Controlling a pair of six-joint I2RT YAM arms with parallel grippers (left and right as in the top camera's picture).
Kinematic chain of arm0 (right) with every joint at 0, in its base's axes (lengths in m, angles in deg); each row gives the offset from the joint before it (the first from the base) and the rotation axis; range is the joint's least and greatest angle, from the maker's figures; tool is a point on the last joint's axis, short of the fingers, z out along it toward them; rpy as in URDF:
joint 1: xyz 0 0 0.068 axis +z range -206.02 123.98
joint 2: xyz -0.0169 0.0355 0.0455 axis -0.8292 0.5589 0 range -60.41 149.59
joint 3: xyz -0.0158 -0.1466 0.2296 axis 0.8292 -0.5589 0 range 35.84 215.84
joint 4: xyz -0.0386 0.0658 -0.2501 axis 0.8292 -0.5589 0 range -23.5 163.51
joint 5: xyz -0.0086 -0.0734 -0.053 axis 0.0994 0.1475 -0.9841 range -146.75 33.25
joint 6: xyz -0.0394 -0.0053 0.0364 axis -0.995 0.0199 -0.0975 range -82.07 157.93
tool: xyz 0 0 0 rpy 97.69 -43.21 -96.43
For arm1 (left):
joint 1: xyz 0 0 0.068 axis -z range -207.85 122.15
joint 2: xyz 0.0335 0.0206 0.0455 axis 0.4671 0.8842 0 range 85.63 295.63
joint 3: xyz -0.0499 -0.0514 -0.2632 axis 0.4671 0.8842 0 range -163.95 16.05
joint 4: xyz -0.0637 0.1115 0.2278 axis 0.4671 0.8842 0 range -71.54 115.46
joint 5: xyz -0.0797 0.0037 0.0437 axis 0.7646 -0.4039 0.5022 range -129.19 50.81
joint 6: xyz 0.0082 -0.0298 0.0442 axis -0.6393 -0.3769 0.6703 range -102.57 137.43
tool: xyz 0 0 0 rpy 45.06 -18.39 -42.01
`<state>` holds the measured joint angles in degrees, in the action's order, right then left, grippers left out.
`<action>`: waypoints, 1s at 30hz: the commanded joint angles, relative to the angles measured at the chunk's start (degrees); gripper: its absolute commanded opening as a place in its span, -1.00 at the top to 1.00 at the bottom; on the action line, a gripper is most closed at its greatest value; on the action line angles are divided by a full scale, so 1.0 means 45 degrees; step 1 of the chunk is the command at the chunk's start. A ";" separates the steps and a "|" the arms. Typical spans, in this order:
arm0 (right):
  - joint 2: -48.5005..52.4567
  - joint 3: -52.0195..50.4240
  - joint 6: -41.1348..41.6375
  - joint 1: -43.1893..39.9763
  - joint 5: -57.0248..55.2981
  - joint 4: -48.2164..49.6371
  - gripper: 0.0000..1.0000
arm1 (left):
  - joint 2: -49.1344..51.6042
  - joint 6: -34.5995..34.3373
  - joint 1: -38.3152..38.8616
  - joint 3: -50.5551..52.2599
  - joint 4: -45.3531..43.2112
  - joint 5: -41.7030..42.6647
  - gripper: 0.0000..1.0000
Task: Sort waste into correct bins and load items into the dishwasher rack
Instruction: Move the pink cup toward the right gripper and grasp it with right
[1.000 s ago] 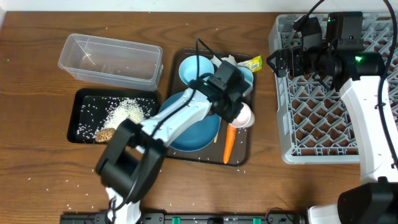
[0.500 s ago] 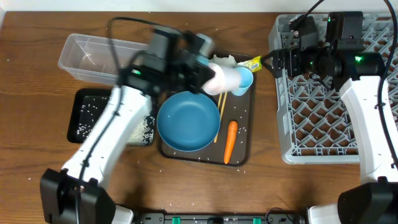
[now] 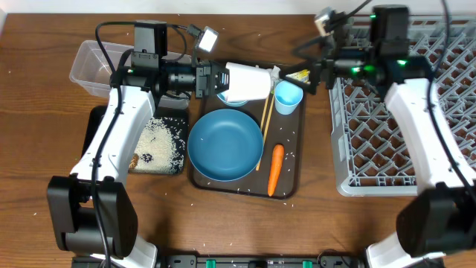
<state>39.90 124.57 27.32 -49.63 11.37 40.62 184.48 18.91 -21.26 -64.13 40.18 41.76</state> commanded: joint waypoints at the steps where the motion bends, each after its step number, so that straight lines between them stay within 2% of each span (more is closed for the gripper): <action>1: 0.0486 -0.0083 -0.0185 0.0529 0.1899 0.0165 -0.99 | 0.0034 0.0029 0.0000 -0.0044 -0.0219 0.1069 0.88; 11: 0.0967 -0.0083 -0.0170 0.1345 0.3983 0.1802 -0.99 | 0.0039 0.0039 0.0005 -0.0039 -0.0287 0.0855 0.88; 17: 0.0962 -0.0083 -0.0170 0.1423 0.4711 0.1938 -0.99 | 0.0039 0.0087 -0.0044 -0.0039 -0.0296 0.0427 0.88; 25: 0.0962 -0.0083 -0.0126 0.1268 0.4716 0.1923 -0.98 | 0.0039 0.0083 -0.0345 -0.0039 -0.0330 0.0413 0.88; 30: 0.0962 -0.0083 -0.0131 0.1452 0.4716 0.1996 -0.99 | 0.0039 0.0073 -0.0345 0.0063 -0.0282 -0.0539 0.88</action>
<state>44.23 124.22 27.06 -45.08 27.44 49.36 184.48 18.91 -22.42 -64.13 38.95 47.23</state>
